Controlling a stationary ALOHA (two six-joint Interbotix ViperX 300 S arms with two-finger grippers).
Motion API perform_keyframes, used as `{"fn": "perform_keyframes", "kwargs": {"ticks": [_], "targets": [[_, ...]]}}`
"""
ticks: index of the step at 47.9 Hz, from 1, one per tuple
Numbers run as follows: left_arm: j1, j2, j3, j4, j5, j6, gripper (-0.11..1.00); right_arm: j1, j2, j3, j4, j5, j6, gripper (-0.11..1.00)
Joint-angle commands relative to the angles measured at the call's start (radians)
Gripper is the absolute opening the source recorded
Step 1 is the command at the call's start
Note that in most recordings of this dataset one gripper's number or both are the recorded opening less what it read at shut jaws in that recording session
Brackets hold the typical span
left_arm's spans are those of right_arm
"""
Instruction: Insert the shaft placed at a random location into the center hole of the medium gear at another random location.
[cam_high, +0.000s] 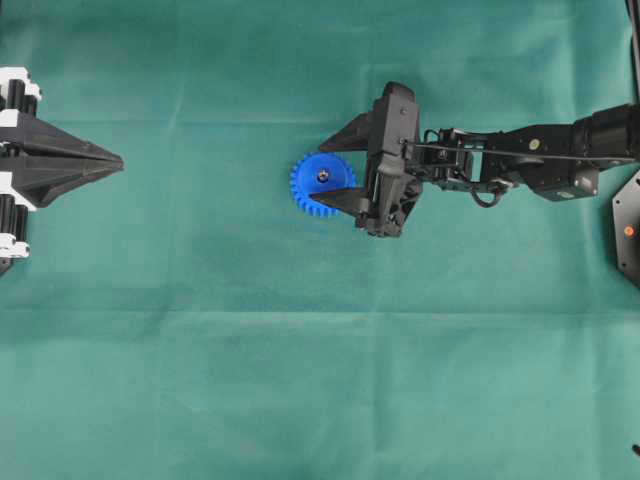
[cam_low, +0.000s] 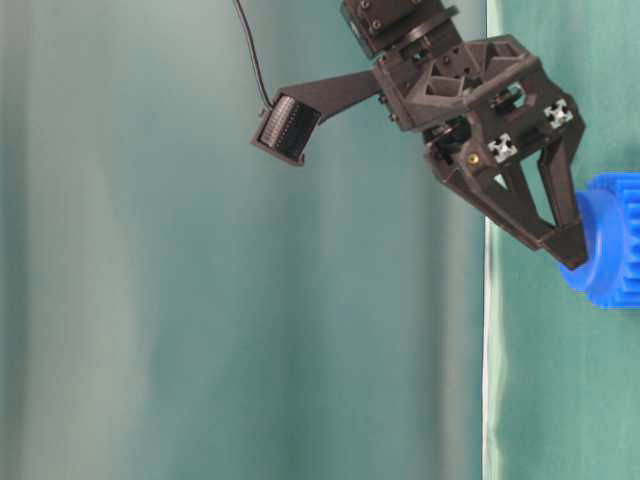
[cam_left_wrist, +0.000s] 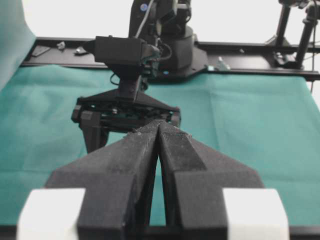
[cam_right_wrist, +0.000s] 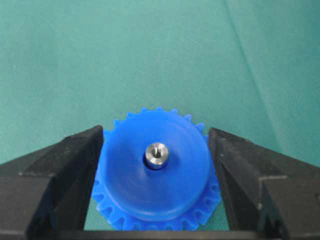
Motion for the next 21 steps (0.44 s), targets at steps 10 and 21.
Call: {"fn": "perform_keyframes", "kwargs": {"ticks": [10, 21], "targets": [[0.003, 0.005, -0.021, 0.003, -0.006, 0.002, 0.0, 0.006, -0.137, -0.017, -0.005, 0.092, -0.011, 0.83], [0.003, 0.003, -0.023, 0.003, -0.005, 0.002, 0.0, 0.006, -0.229, 0.0, -0.005, 0.132, -0.011, 0.83]]}}
